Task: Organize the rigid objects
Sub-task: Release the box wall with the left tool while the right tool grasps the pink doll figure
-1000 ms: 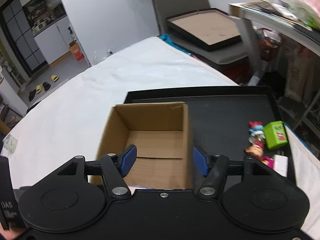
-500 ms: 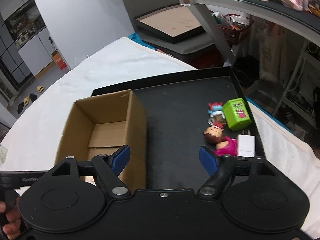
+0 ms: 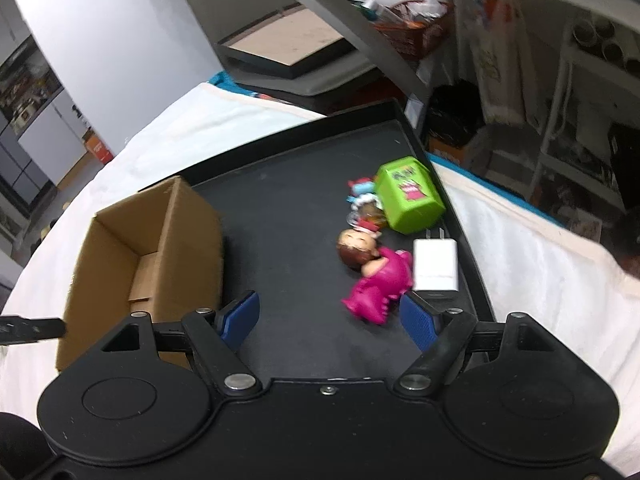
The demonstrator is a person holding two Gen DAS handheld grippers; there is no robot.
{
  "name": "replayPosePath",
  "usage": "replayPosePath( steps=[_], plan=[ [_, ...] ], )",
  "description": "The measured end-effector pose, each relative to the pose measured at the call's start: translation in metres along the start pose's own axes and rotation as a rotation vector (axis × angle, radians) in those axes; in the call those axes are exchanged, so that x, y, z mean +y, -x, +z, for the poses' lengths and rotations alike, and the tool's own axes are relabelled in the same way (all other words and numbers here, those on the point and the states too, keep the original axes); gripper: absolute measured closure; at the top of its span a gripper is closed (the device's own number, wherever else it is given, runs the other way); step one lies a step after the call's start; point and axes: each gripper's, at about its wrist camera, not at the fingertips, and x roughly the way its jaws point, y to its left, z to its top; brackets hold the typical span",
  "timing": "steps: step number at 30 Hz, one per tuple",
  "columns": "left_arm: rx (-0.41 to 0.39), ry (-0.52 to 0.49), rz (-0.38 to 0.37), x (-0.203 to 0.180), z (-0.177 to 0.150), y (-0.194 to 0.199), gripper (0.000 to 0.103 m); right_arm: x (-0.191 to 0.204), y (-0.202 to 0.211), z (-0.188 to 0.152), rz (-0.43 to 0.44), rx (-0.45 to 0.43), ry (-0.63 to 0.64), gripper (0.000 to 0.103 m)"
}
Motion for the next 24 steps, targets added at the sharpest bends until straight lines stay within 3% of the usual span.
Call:
replayPosePath(
  steps=[10, 16, 24],
  plan=[
    [0.003, -0.018, 0.088, -0.02, 0.009, -0.009, 0.032, -0.039, -0.027, -0.009, 0.029, 0.033, -0.099, 0.027],
    [0.028, -0.024, 0.141, -0.023, 0.011, -0.021, 0.032, -0.041, -0.047, -0.008, 0.069, 0.059, -0.117, 0.027],
    [0.051, -0.064, 0.147, -0.042, 0.012, -0.032, 0.032, -0.042, -0.071, -0.003, 0.102, 0.079, -0.153, 0.03]
  ],
)
